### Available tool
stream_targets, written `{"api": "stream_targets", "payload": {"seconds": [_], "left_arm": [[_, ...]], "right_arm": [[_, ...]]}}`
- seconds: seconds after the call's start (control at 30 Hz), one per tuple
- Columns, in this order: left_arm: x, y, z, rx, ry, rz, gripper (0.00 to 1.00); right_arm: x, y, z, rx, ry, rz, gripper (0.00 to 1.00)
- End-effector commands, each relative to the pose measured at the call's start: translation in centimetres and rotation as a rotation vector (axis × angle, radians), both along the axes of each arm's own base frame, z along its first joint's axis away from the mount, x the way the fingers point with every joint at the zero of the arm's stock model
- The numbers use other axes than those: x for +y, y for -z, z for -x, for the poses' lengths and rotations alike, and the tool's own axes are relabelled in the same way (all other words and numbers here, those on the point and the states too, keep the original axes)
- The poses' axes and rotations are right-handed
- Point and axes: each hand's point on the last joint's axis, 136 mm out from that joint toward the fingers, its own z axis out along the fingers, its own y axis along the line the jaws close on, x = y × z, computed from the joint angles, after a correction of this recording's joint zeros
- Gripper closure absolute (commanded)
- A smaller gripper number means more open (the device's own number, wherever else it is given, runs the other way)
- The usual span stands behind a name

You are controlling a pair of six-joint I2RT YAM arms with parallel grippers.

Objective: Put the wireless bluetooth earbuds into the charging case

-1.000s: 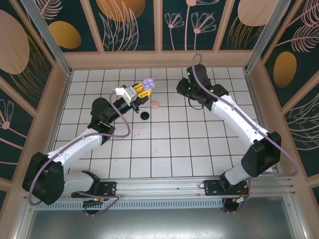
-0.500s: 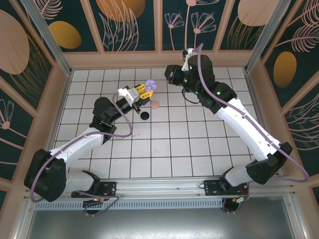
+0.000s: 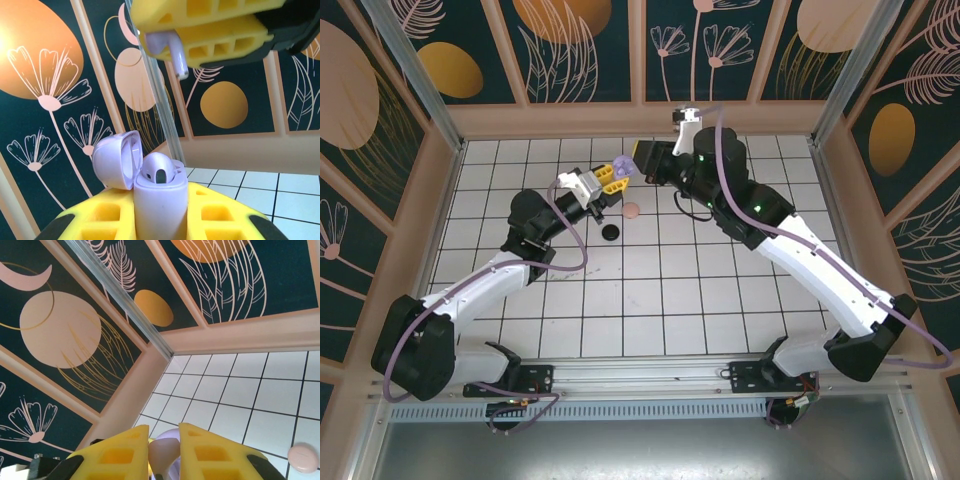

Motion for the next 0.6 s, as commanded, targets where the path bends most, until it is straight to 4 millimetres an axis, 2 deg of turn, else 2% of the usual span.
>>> {"api": "stream_targets", "payload": {"seconds": [0.0, 0.2, 0.57], "left_arm": [[-0.3, -1.8, 0.5, -0.035, 0.027, 0.03, 1.0], [-0.3, -2.1, 0.5, -0.035, 0.031, 0.036, 1.0], [-0.4, -2.2, 0.4, -0.03, 0.034, 0.043, 1.0]], "right_arm": [[-0.1, -0.6, 0.0, -0.041, 0.014, -0.02, 0.81], [0.6, 0.7, -0.3, -0.016, 0.003, -0.021, 0.82], [1.7, 1.8, -0.6, 0.01, -0.02, -0.018, 0.82]]}}
